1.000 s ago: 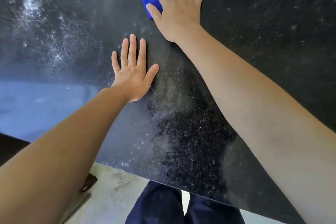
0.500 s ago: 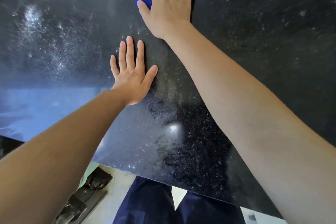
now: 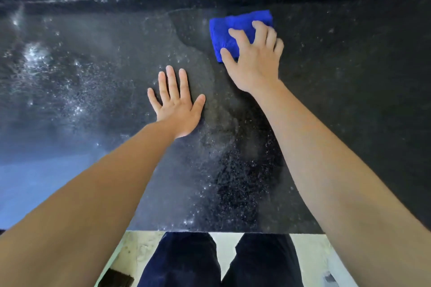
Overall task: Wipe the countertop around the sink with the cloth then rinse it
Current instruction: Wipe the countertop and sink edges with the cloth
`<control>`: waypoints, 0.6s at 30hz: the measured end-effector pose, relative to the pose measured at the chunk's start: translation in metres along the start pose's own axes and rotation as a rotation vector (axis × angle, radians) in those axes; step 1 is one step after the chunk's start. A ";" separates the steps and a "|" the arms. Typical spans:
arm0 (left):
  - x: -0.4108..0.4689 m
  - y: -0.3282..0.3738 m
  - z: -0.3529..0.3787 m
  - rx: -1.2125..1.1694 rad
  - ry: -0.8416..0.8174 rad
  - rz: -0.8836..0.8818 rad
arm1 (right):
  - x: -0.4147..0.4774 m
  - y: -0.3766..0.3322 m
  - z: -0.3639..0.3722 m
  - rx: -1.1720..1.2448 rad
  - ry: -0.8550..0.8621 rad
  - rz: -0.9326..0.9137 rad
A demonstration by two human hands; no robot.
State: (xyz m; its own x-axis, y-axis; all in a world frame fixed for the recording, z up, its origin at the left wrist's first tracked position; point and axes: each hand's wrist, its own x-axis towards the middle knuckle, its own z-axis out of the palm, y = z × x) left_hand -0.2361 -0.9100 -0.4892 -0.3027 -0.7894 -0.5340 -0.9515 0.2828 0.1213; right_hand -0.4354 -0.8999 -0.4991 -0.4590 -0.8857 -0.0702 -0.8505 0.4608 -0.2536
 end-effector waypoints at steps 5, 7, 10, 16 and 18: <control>0.000 -0.004 -0.001 -0.085 0.026 0.061 | -0.104 -0.005 0.008 -0.016 -0.010 0.062; -0.005 -0.016 -0.002 -0.217 0.083 0.142 | -0.150 -0.015 0.013 -0.039 -0.035 0.068; -0.029 -0.050 0.006 -0.271 0.294 0.304 | -0.195 -0.036 0.019 -0.052 -0.104 0.068; -0.071 -0.105 0.042 -0.029 0.316 0.308 | -0.126 -0.060 0.019 -0.076 -0.199 -0.039; -0.073 -0.108 0.048 0.072 0.287 0.303 | -0.078 -0.079 0.021 -0.081 -0.221 -0.054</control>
State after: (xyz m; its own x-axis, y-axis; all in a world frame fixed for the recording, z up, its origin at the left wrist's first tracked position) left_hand -0.1081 -0.8563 -0.5036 -0.5813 -0.7814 -0.2270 -0.8136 0.5551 0.1729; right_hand -0.3264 -0.8683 -0.4942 -0.3528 -0.8958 -0.2704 -0.8941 0.4079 -0.1849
